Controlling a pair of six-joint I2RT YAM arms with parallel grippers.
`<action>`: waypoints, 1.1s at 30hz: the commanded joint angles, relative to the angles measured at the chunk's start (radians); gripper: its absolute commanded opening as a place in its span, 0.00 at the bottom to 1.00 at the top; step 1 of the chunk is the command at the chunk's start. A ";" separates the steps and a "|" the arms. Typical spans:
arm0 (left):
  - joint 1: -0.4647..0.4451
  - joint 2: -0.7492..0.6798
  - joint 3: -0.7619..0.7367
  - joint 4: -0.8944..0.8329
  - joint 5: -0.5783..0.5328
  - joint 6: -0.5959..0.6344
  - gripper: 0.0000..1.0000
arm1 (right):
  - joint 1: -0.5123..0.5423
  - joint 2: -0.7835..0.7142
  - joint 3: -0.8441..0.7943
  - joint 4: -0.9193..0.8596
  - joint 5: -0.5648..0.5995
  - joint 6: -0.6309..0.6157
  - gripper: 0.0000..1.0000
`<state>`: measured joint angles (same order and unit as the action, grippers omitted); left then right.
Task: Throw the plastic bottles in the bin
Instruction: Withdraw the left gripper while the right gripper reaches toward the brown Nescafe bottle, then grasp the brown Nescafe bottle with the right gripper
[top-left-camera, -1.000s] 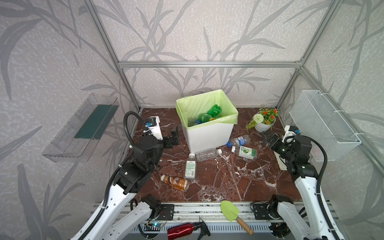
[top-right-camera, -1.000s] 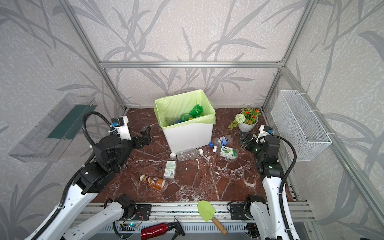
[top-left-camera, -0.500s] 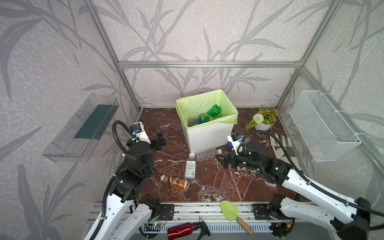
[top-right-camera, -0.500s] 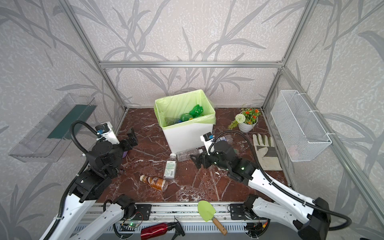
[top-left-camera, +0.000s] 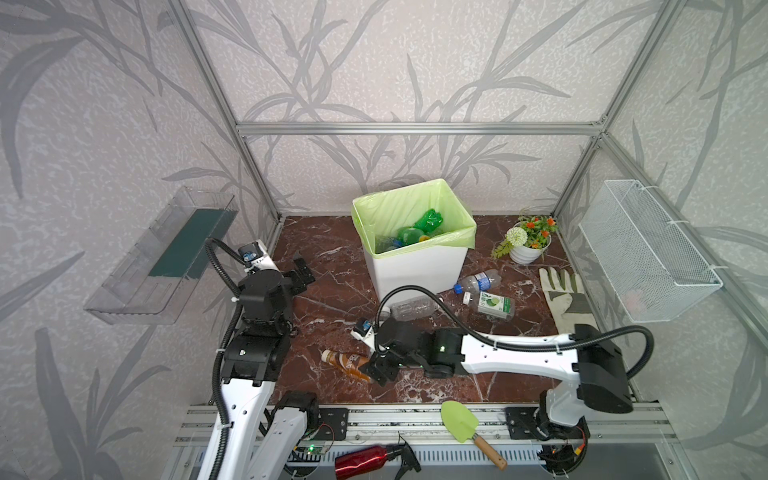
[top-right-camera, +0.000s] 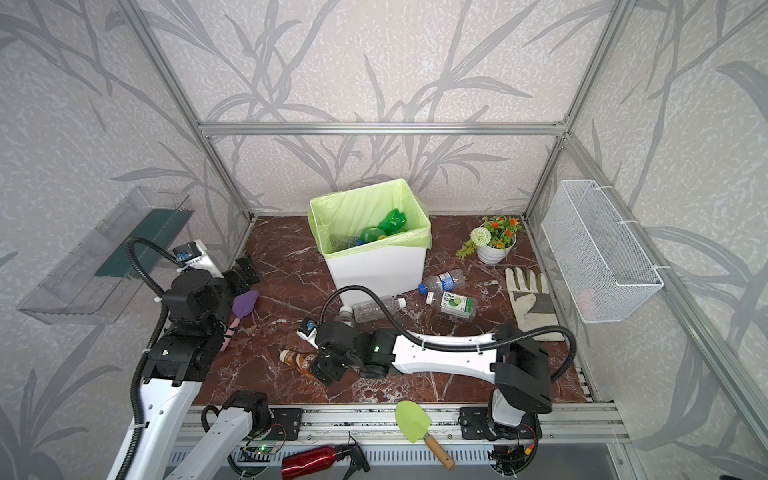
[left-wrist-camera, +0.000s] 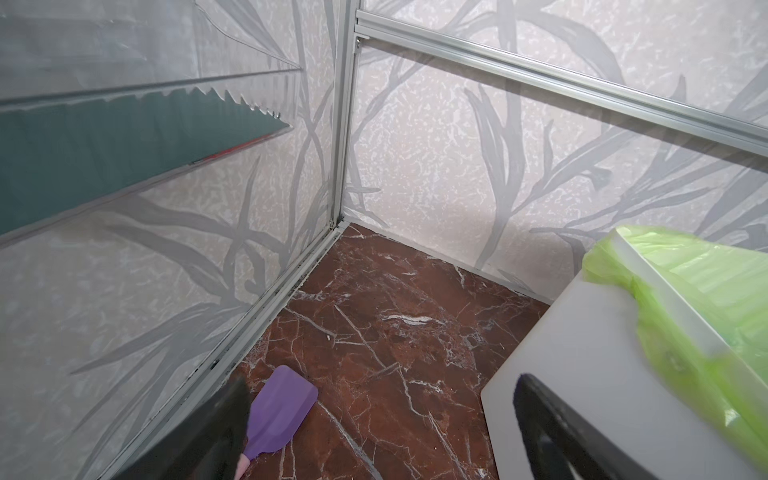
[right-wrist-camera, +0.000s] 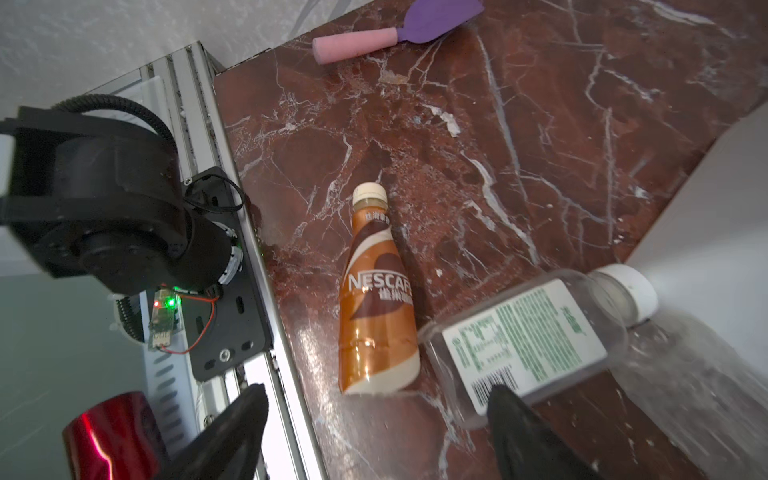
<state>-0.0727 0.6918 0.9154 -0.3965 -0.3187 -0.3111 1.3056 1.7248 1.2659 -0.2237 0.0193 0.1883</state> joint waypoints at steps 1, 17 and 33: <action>0.007 0.007 0.026 -0.036 0.002 0.000 0.99 | 0.018 0.132 0.113 -0.115 -0.073 -0.071 0.83; 0.010 -0.015 0.033 -0.051 0.023 0.010 0.99 | 0.058 0.518 0.514 -0.432 0.104 -0.162 0.83; 0.011 -0.048 0.039 -0.067 0.016 0.029 0.99 | 0.068 0.254 0.407 -0.312 0.149 -0.126 0.50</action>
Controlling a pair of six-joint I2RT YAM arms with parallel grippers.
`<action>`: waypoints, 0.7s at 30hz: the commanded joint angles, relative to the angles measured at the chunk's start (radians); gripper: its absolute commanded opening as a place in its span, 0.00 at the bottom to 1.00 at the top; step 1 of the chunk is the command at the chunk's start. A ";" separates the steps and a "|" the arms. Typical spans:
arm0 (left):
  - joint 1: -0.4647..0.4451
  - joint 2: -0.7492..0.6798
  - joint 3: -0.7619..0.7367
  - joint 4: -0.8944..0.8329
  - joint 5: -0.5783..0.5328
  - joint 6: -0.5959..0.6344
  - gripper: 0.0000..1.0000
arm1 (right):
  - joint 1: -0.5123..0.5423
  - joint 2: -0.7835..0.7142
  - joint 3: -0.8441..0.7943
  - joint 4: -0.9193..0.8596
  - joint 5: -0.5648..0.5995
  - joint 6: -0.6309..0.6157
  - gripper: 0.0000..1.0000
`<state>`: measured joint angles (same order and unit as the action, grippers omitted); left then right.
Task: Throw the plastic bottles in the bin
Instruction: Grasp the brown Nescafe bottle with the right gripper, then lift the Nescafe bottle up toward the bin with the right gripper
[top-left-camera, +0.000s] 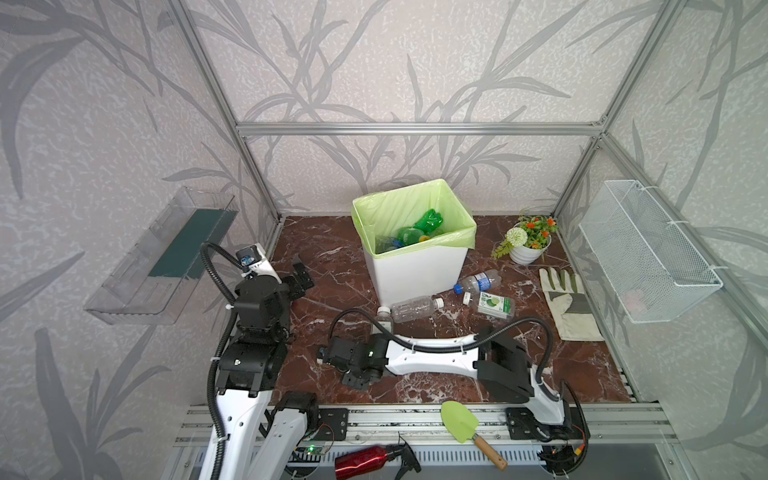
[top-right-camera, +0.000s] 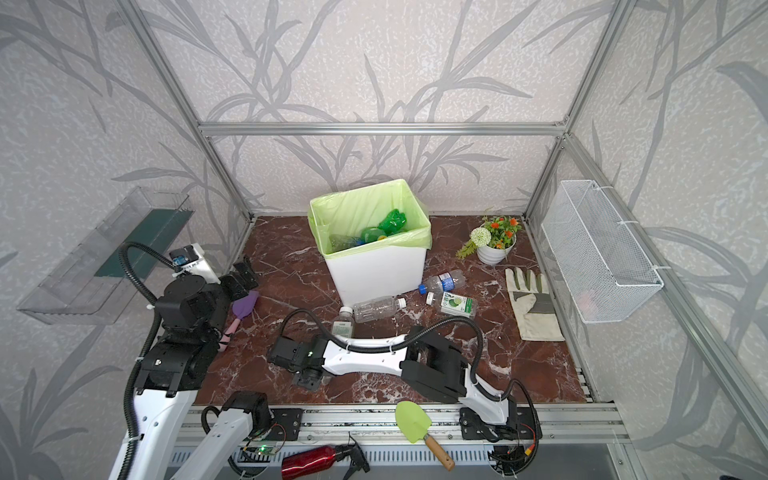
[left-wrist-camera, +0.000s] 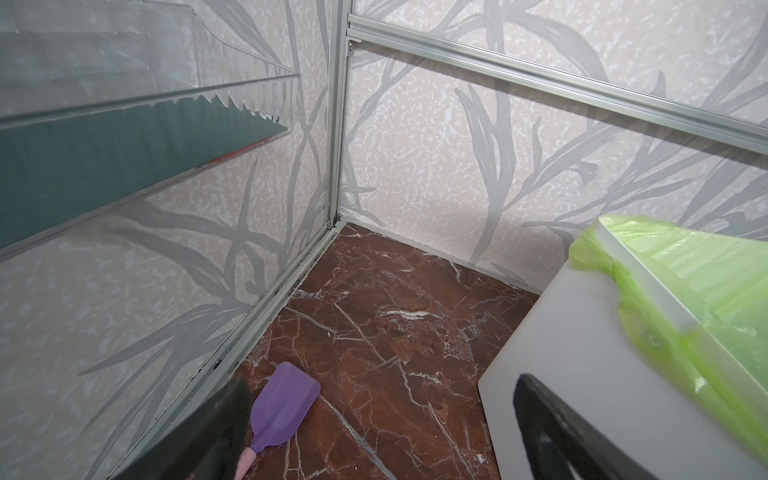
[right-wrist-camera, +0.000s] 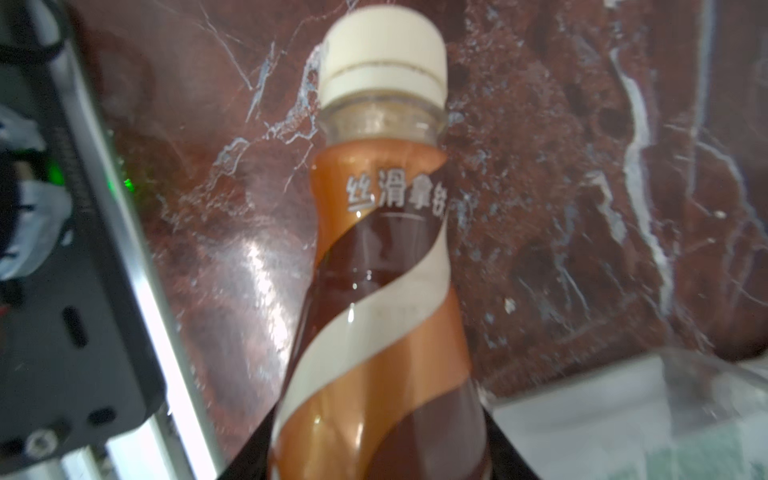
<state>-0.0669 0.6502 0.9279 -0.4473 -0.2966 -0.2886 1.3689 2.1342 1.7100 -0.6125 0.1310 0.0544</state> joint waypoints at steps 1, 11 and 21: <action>0.006 -0.009 0.024 -0.016 -0.003 0.006 0.99 | 0.004 -0.207 -0.072 0.094 0.059 -0.001 0.49; 0.005 -0.020 -0.045 0.026 0.061 -0.010 0.99 | -0.024 -0.913 -0.544 0.557 0.351 -0.291 0.49; 0.001 0.040 -0.094 0.098 0.178 -0.067 0.99 | -0.084 -1.226 -0.404 0.668 0.485 -0.727 0.50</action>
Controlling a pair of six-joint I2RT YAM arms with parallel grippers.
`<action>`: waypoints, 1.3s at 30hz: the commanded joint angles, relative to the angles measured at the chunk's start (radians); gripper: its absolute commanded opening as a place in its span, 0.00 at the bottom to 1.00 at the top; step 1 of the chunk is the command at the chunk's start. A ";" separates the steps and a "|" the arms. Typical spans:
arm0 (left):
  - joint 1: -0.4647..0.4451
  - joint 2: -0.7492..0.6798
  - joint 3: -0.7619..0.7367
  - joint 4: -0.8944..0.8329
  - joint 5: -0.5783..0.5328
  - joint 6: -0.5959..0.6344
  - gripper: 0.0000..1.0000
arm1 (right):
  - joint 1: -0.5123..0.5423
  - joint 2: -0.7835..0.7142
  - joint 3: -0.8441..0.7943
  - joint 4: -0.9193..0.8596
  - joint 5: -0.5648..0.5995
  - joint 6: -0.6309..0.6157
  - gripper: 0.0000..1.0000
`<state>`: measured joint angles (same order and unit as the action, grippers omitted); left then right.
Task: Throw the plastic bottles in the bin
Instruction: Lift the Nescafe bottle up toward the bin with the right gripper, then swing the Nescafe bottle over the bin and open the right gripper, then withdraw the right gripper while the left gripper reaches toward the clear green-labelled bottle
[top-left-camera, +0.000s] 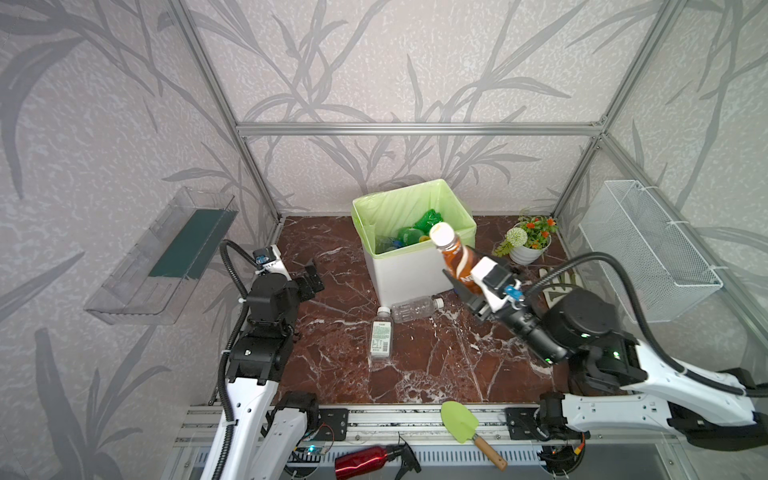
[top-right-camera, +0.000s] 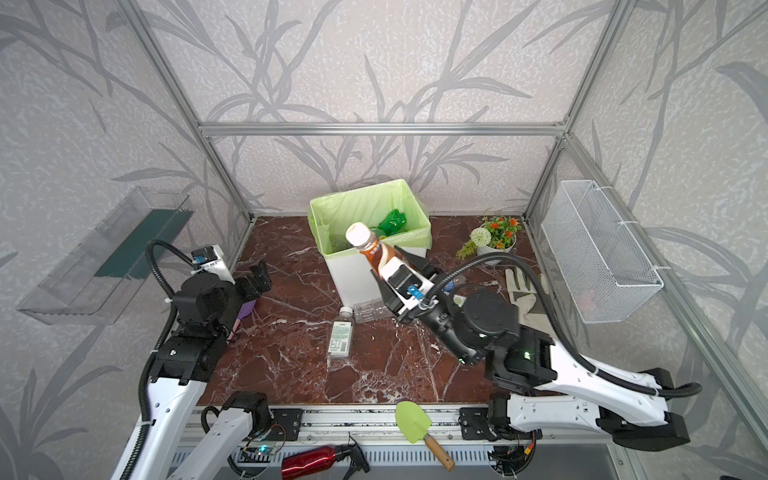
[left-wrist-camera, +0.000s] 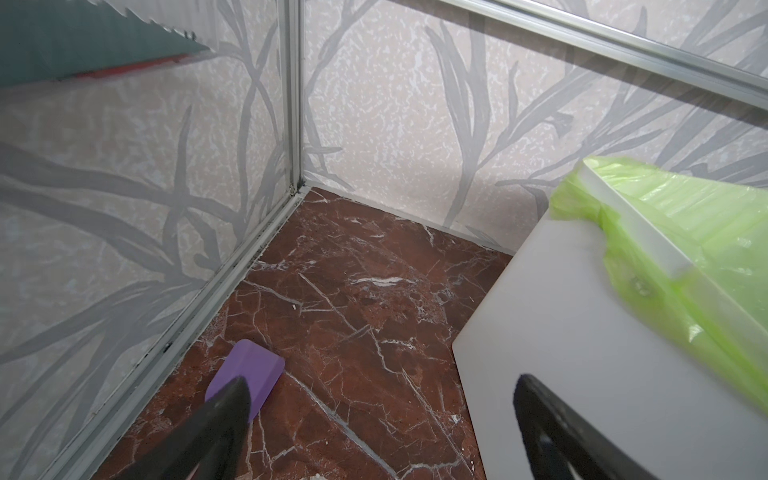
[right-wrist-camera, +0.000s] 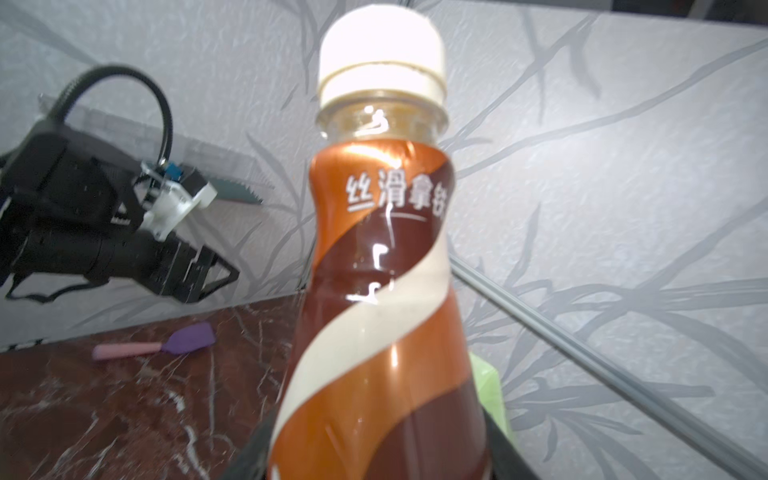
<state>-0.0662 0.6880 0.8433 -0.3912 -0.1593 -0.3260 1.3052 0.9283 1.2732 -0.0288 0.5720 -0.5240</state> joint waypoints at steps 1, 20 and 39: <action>0.000 0.007 -0.012 0.043 0.045 -0.033 0.99 | -0.043 -0.022 0.048 0.093 0.037 -0.158 0.50; -0.099 -0.018 -0.024 -0.025 -0.048 -0.015 0.99 | -0.705 0.580 0.502 -0.251 -0.625 0.504 0.95; -0.624 0.145 -0.147 -0.103 -0.274 -0.147 0.99 | -0.779 0.080 0.138 -0.243 -0.324 0.466 0.99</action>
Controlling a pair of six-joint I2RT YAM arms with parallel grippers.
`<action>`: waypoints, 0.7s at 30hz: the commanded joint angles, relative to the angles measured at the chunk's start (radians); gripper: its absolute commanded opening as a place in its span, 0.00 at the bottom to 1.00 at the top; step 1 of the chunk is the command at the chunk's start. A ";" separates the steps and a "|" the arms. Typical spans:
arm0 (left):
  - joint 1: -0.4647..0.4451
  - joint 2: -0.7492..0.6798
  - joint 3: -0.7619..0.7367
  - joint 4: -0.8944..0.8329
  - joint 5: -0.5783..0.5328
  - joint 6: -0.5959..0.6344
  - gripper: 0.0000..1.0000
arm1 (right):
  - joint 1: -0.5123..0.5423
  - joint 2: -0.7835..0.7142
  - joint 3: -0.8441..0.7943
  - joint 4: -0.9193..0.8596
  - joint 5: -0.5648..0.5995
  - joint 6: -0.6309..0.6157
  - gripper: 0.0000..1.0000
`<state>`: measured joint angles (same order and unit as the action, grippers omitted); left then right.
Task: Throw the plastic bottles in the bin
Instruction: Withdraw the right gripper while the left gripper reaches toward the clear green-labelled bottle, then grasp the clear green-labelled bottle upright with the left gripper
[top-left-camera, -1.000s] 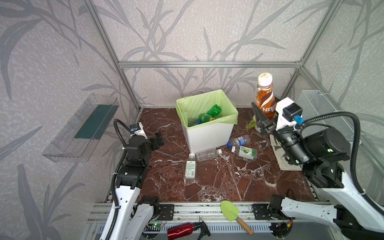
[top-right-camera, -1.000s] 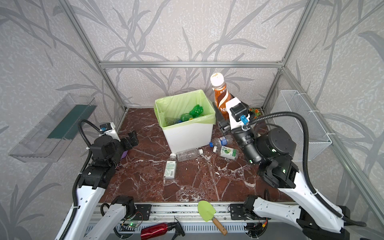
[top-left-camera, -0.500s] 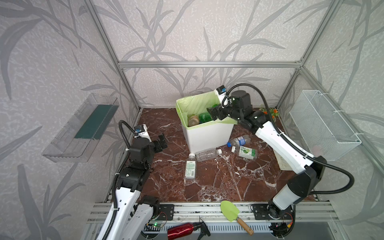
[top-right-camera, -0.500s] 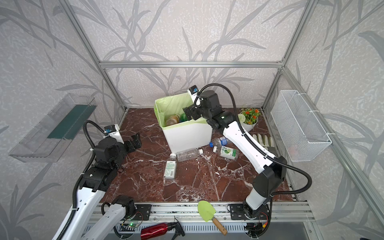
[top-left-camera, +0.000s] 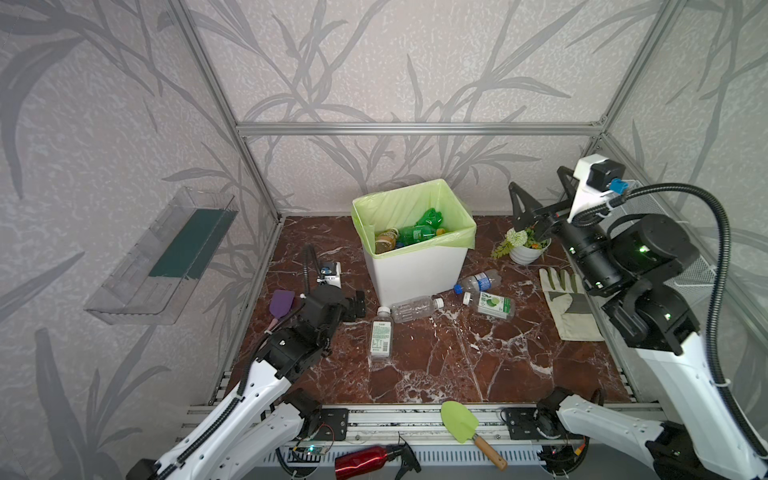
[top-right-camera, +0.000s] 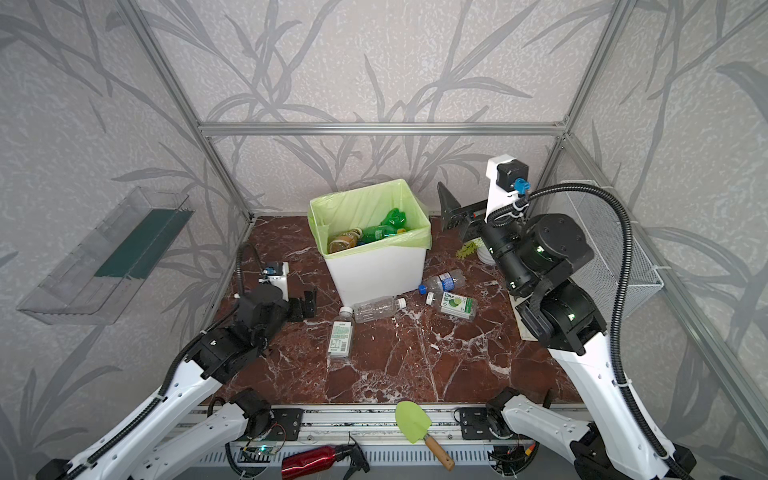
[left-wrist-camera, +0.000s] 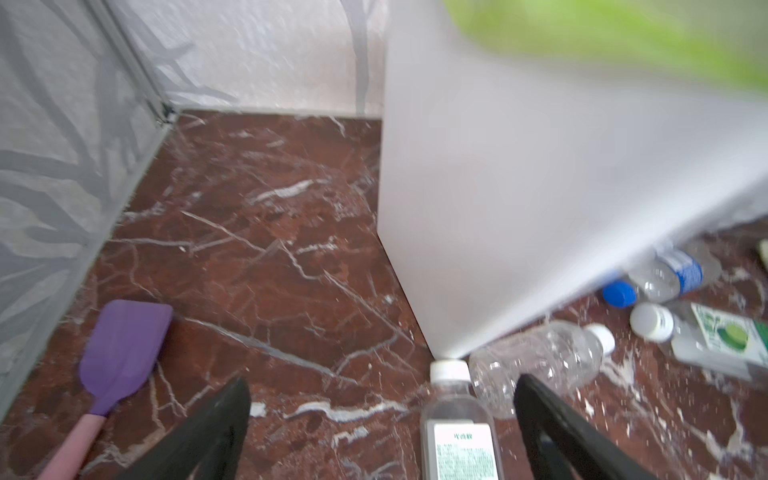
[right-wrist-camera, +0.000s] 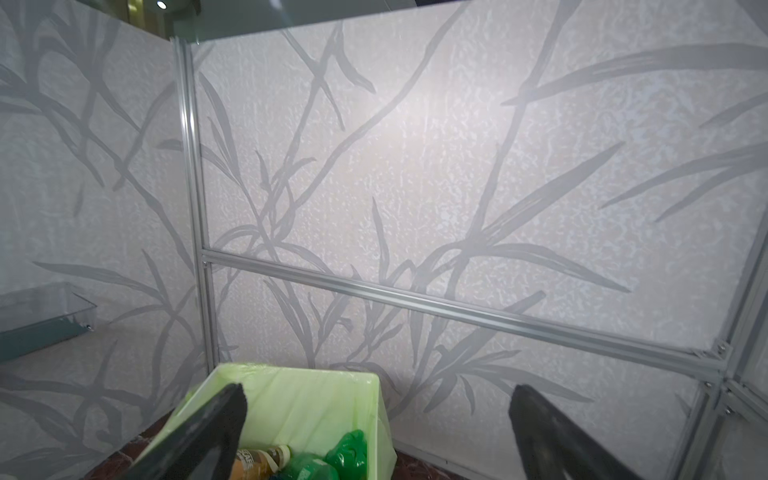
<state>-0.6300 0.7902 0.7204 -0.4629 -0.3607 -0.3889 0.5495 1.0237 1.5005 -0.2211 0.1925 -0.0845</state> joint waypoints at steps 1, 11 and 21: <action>-0.090 0.077 -0.026 -0.035 -0.081 -0.109 0.99 | -0.035 -0.041 -0.128 -0.059 0.064 0.044 0.99; -0.231 0.385 -0.053 0.062 -0.048 -0.276 0.99 | -0.170 -0.242 -0.480 -0.156 0.099 0.240 0.99; -0.251 0.580 -0.047 0.130 0.023 -0.311 0.89 | -0.285 -0.304 -0.657 -0.168 -0.012 0.379 0.99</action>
<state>-0.8726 1.3457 0.6697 -0.3500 -0.3351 -0.6590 0.2726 0.7300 0.8581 -0.3923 0.2134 0.2375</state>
